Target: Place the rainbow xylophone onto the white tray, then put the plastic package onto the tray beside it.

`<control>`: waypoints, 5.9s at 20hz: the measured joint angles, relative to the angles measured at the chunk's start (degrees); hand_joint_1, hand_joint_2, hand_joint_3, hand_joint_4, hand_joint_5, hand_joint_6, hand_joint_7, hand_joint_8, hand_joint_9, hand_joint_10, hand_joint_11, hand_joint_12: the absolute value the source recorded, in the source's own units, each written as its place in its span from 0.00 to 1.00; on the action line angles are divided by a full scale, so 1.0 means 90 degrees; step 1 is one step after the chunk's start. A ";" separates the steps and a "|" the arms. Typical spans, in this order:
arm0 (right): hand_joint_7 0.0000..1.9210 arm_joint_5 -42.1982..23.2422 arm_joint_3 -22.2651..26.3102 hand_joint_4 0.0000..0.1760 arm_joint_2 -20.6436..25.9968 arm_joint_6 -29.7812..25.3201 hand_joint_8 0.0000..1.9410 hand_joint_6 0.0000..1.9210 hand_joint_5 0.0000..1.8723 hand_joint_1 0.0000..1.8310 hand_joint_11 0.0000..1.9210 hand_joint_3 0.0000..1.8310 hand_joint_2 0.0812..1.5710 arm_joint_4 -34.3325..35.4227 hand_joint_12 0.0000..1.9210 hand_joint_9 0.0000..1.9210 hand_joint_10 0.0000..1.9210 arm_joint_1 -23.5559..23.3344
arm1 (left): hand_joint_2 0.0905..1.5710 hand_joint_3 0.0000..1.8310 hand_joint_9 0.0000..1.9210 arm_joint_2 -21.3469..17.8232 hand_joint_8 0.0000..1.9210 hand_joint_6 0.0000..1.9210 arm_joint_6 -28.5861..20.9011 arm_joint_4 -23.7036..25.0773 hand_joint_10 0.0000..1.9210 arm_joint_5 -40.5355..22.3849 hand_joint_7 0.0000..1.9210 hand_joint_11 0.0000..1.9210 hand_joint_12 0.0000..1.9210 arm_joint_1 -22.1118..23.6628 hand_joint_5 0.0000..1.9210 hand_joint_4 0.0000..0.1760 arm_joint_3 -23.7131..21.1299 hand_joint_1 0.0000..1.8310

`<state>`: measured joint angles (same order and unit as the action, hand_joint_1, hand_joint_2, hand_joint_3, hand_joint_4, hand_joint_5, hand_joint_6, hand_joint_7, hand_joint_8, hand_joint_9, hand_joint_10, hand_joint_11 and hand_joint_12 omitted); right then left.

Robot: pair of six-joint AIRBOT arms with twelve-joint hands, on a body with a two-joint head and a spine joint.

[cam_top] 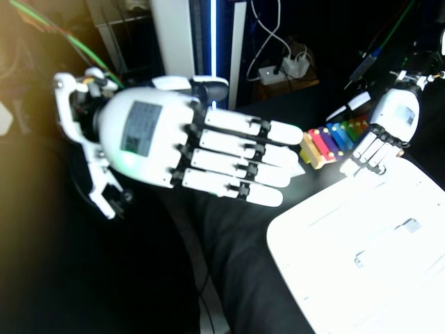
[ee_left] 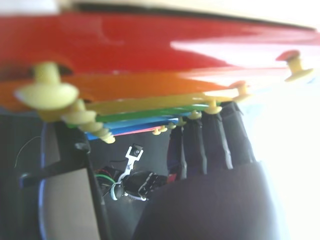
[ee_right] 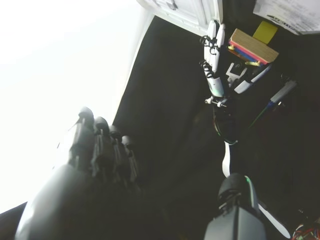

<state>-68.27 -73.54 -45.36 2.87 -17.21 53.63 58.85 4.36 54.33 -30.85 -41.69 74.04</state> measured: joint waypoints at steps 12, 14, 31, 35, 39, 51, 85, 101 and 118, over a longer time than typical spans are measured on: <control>0.00 0.0000 0.0002 0.19 -0.0015 0.0012 0.00 0.00 0.00 0.31 0.00 0.00 0.49 -0.0007 0.00 0.00 0.00 0.0000 | 0.71 0.00 0.21 0.0104 0.70 0.77 0.0185 -0.0199 0.71 0.0117 0.15 0.20 0.75 0.0158 0.08 0.17 0.0053 0.61; 0.00 -0.0002 0.0000 0.11 -0.0015 0.0015 0.00 0.00 0.00 0.29 0.00 0.00 0.49 -0.0007 0.00 0.00 0.00 0.0000 | 0.70 0.00 0.21 0.0117 0.66 0.74 0.0214 -0.0219 0.67 0.0124 0.15 0.20 0.70 0.0231 0.08 0.07 0.0092 0.61; 0.00 -0.0029 0.0000 0.09 -0.0066 0.0024 0.00 0.00 0.00 0.28 0.00 0.00 0.50 0.0000 0.00 0.00 0.00 0.0000 | 0.67 0.00 0.23 -0.0301 0.67 0.58 0.0355 0.0070 0.75 0.0080 0.20 0.20 0.84 0.1523 0.16 0.00 0.0153 0.56; 0.00 -0.0032 -0.0007 0.16 -0.0095 0.0024 0.00 0.00 0.00 0.29 0.00 0.00 0.50 -0.0002 0.00 0.00 0.00 0.0000 | 0.66 0.00 0.20 -0.0177 0.72 0.46 0.0352 0.0576 0.77 0.0367 0.17 0.17 0.86 0.2246 0.21 0.00 0.0396 0.56; 0.00 -0.0051 -0.0041 0.13 -0.0129 0.0027 0.00 0.00 0.00 0.31 0.00 0.00 0.51 0.0000 0.00 0.00 0.00 0.0000 | 0.66 0.00 0.20 0.0408 0.66 0.46 0.0352 0.0704 0.74 0.0797 0.17 0.15 0.85 0.2477 0.19 0.00 0.0957 0.55; 0.00 -0.0085 -0.0270 0.12 -0.0559 0.0041 0.00 0.00 0.00 0.36 0.00 0.00 0.49 -0.0257 0.00 0.00 0.00 0.0000 | 0.69 0.00 0.25 0.2271 0.65 0.60 0.0350 0.0678 0.73 0.1695 0.21 0.24 0.84 0.2557 0.17 0.00 0.2902 0.63; 0.00 -0.0391 -0.0418 0.23 -0.0886 0.0034 0.00 0.00 0.00 0.37 0.02 0.00 0.45 -0.0214 0.01 0.00 0.00 -0.0066 | 0.53 0.00 0.12 0.3514 0.00 0.00 0.0352 -0.0386 0.00 0.2722 0.15 0.00 0.30 0.2113 0.19 0.05 0.4386 0.47; 0.00 -0.0053 -0.0427 0.19 -0.0872 -0.0277 0.00 0.00 0.00 0.37 0.05 0.00 0.45 -0.0908 0.01 0.00 0.00 -0.0549 | 0.43 0.01 0.00 0.1860 0.00 0.00 0.1124 -0.1542 0.00 0.1098 0.00 0.00 0.00 0.2341 0.00 1.00 0.2560 0.43; 0.06 0.1506 -0.0576 0.00 -0.0935 -0.1494 0.01 0.00 0.03 0.41 0.09 0.00 0.34 -0.2958 0.05 0.05 0.01 -0.0959 | 0.37 0.00 0.00 -0.0367 0.00 0.00 0.3230 -0.2586 0.00 0.0146 0.00 0.00 0.00 0.1717 0.00 0.66 0.0061 0.41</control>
<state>-54.72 -78.72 -53.78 -10.57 -43.83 44.99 55.55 33.43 31.05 -29.54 -26.24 74.59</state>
